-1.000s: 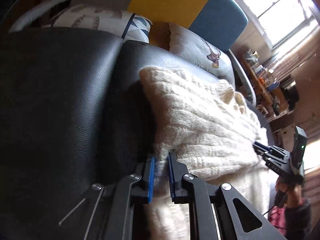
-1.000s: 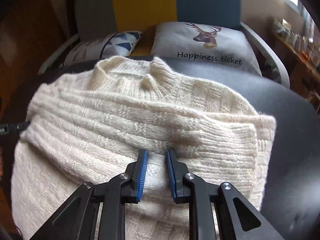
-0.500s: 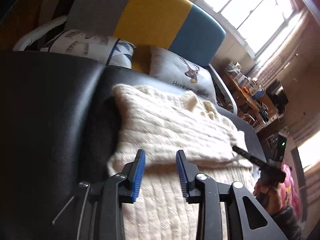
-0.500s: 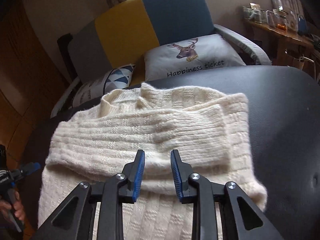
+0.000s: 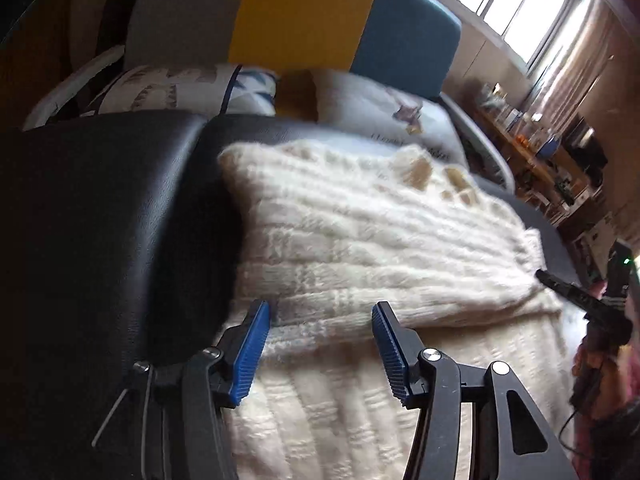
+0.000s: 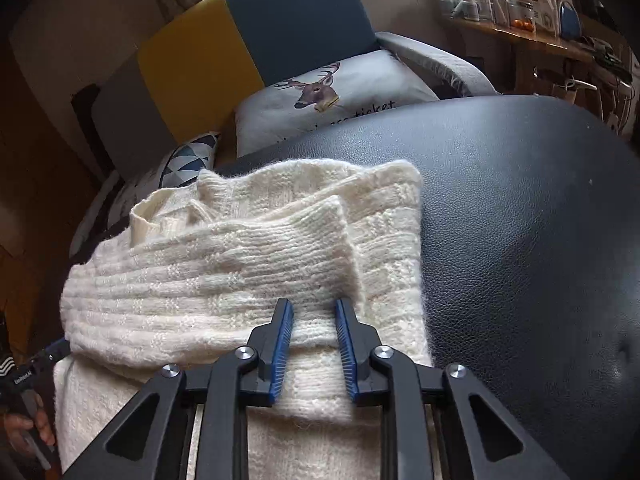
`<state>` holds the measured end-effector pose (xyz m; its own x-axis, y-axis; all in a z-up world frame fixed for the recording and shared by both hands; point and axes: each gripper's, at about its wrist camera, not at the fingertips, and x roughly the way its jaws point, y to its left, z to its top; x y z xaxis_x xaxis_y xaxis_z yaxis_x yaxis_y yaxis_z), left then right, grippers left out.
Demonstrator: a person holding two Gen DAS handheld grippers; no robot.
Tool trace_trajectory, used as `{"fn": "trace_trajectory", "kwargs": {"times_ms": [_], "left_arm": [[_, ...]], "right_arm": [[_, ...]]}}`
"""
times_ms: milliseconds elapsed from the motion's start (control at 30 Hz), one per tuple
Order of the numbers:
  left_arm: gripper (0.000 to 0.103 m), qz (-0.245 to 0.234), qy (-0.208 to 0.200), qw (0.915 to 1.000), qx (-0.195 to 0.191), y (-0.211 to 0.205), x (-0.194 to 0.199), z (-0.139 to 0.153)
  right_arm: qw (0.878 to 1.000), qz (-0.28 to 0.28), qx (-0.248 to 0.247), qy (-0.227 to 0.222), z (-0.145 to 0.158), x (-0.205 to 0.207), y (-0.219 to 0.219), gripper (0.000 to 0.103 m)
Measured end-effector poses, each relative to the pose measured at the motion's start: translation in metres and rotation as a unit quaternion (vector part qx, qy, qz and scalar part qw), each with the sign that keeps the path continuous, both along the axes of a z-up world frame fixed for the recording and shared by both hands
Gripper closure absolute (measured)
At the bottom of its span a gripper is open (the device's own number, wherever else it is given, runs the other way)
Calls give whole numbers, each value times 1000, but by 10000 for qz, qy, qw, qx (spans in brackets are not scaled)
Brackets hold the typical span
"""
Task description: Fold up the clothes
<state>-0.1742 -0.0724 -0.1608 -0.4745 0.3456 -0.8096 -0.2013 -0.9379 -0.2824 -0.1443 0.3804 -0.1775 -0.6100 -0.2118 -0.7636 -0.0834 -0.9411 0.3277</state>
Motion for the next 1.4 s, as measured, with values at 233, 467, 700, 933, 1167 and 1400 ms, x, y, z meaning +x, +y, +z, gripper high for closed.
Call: {"fn": "trace_trajectory", "kwargs": {"times_ms": [233, 467, 700, 933, 1167, 1400], "left_arm": [[45, -57, 477, 9985, -270, 10, 14, -5], [39, 157, 591, 9976, 337, -21, 60, 34], [31, -206, 348, 9976, 563, -49, 147, 33], [18, -598, -169, 9945, 838, -50, 202, 14], [15, -610, -346, 9921, 1037, -51, 232, 5], [4, -495, -321, 9907, 1223, -53, 249, 3]], "right_arm": [[10000, -62, -7, 34, 9, 10, -2, 80], [9985, 325, -439, 76, 38, 83, -2, 61], [9909, 316, -1235, -434, 20, 205, 53, 53], [9650, 406, -2449, -849, -18, 266, 78, 53], [9466, 1199, -2876, -824, -28, 250, 37, 53], [9458, 1204, -2937, -681, -31, 243, 19, 53]]}}
